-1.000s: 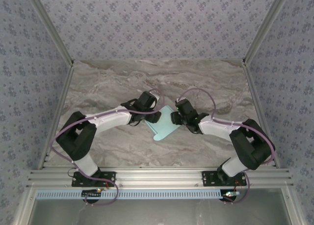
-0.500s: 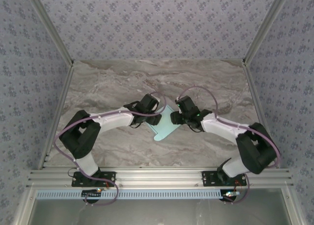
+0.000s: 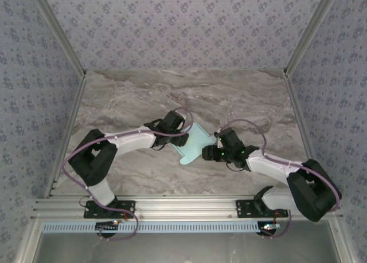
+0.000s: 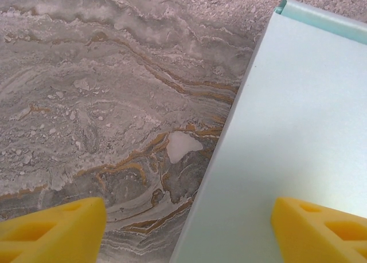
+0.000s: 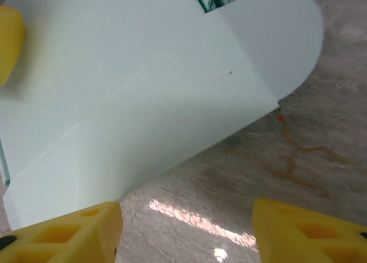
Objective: Fold the paper box
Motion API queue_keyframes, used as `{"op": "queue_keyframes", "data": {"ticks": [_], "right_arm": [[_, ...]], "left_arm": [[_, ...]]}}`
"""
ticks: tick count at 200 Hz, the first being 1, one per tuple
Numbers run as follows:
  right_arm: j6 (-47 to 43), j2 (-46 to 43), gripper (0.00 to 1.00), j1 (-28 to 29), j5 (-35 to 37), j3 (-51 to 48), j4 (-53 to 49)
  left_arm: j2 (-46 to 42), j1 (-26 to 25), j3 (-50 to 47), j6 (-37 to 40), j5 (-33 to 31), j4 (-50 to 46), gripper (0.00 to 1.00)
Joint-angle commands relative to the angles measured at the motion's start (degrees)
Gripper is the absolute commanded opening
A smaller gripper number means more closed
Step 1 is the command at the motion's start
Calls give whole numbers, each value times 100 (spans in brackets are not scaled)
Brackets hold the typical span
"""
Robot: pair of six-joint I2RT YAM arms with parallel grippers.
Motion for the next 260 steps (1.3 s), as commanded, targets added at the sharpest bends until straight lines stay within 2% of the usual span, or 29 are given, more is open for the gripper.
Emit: {"op": "queue_keyframes", "data": {"ticks": [1,55,118,153,188,214,234,260], "right_arm": [[551,264,63,-81,-403,-54,1075],[400,688,56,-466,-518,74,1350],[-145,1259,46,-1015,-901,706,1176],[-280,1209,50,-1089,-1080,835,923],[-131,966,56,-1090,-1306,520,1077],[20,954,57,-1087,-1545,296,1508],[286,1010,51,-1084,-1651,195,1781],[456,1038,35,-1085,-1729,63,2089]], "left_arm": [[57,-26,-81,-46,262,-603,77],[23,-8,-69,-127,551,-797,77],[-122,158,-189,-354,1321,-664,77],[-102,292,-255,-419,1469,-561,76],[-74,368,-357,-587,1697,-388,68],[-41,397,-450,-814,1876,-204,61],[-13,425,-566,-1049,1978,6,55],[-72,532,-766,-1377,2198,383,50]]}}
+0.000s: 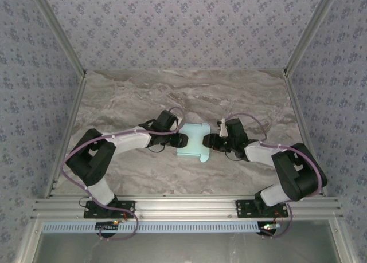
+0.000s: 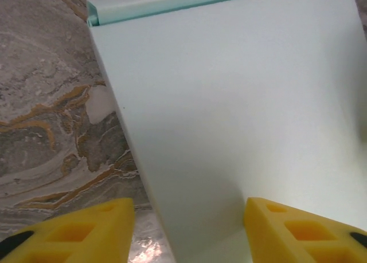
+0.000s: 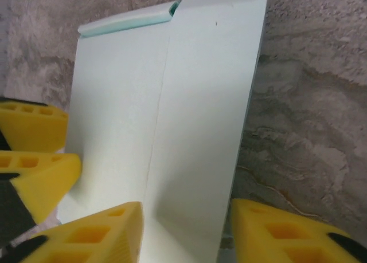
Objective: Fold the paper box
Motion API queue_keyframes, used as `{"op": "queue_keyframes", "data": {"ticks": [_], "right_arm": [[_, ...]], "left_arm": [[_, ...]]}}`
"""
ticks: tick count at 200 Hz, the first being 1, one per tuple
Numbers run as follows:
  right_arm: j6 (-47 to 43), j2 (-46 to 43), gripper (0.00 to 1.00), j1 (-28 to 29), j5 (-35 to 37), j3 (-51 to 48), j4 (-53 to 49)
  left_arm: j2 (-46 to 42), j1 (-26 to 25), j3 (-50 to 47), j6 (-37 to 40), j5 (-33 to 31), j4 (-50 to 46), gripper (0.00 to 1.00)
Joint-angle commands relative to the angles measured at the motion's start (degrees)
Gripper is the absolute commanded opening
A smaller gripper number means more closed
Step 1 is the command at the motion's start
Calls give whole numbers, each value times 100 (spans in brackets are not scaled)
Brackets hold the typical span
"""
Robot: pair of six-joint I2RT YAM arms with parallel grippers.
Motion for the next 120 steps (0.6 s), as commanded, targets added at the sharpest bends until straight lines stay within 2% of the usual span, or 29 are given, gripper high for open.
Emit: {"op": "queue_keyframes", "data": {"ticks": [1,28,63,120], "right_arm": [[248,0,34,-25,-235,-130,478],[506,-1,21,-26,-392,-250,900],[881,-188,9,1,-521,-403,1474],[1084,-952,6,231,-216,-332,1215]], "left_arm": [[27,118,-327,-363,185,-38,50],[34,283,-489,-545,533,253,49],[72,484,-612,-669,887,525,49],[243,584,-552,-740,1321,823,49]]}}
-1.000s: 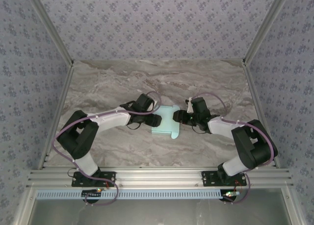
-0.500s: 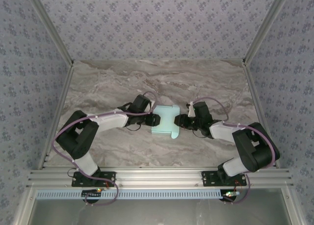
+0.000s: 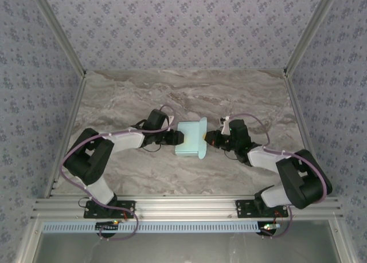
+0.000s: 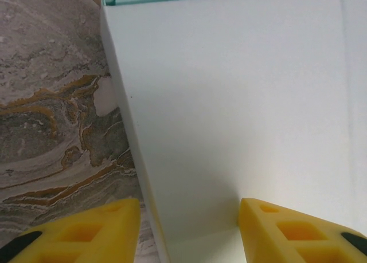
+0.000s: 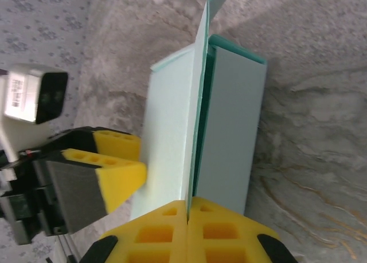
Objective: Fold the paper box
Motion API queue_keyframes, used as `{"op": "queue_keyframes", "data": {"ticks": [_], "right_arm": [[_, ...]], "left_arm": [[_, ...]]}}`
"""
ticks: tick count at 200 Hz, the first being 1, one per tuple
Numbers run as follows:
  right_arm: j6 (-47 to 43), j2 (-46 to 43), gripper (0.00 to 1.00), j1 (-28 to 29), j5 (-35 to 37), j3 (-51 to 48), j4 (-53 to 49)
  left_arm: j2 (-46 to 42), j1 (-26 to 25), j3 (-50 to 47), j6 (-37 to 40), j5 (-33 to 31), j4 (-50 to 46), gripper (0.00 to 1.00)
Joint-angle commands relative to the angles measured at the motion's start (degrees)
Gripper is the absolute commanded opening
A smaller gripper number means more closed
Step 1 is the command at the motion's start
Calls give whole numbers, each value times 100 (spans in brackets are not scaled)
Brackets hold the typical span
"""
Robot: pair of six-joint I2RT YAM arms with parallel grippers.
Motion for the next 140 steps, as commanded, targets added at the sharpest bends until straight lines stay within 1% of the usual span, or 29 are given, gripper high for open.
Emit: {"op": "queue_keyframes", "data": {"ticks": [1,48,91,140], "right_arm": [[76,-439,6,169,-61,33,70],[49,-910,7,323,412,157,-648],[195,-887,10,528,872,244,-923],[249,-860,13,783,1133,539,-1136]], "left_arm": [[279,-2,-82,-80,149,6,49],[578,-21,148,-165,475,240,51],[849,-89,346,-172,558,312,53],[1030,-99,491,-200,634,400,55]]}}
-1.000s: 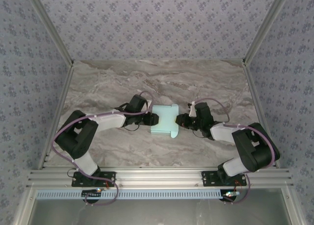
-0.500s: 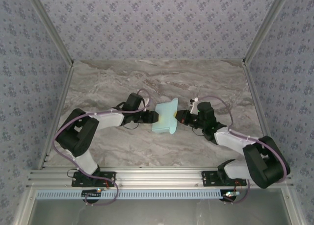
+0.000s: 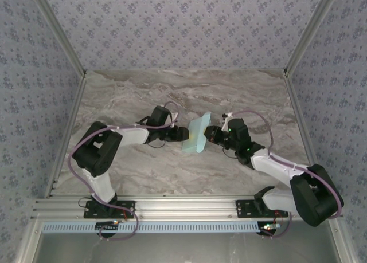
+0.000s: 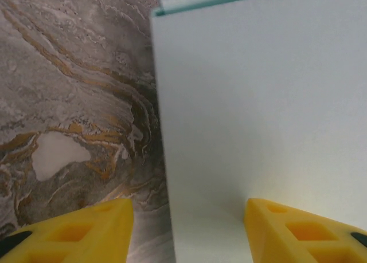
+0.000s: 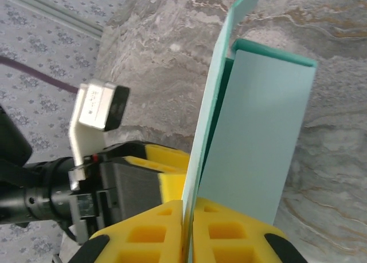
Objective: Fold the paper box
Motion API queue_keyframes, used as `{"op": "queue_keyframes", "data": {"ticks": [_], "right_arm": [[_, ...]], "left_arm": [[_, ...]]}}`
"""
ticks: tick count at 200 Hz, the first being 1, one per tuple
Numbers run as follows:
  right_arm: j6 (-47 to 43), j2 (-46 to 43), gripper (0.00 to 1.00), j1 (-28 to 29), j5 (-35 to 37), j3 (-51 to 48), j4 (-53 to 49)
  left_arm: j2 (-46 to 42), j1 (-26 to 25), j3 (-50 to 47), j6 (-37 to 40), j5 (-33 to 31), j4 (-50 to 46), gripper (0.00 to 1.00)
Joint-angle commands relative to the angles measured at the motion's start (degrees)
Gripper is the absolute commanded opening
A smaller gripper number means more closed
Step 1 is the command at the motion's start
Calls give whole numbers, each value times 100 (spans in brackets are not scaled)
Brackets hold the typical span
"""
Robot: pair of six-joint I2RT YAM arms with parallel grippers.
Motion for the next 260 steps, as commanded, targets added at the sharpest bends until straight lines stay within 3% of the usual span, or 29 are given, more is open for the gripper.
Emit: {"op": "queue_keyframes", "data": {"ticks": [1,104,144,180,220,260], "right_arm": [[-8,7,13,265,-72,238,-363],[-242,547,14,999,1502,602,-1425],[-185,587,13,1177,2000,548,-1496],[-147,587,13,1226,2086,532,-1474],[-131,574,13,1254,2132,536,-1485],[-112,556,13,1262,2104,564,-1469]], "left_arm": [[325,-141,57,8,1,-129,55],[168,-162,118,67,-196,-211,57],[-363,-130,-53,153,-960,-478,60],[-1613,-193,-873,153,-1758,-175,67],[-3021,-981,-2058,448,-2403,736,76],[-3282,-2007,-2437,1185,-3267,1466,80]]}}
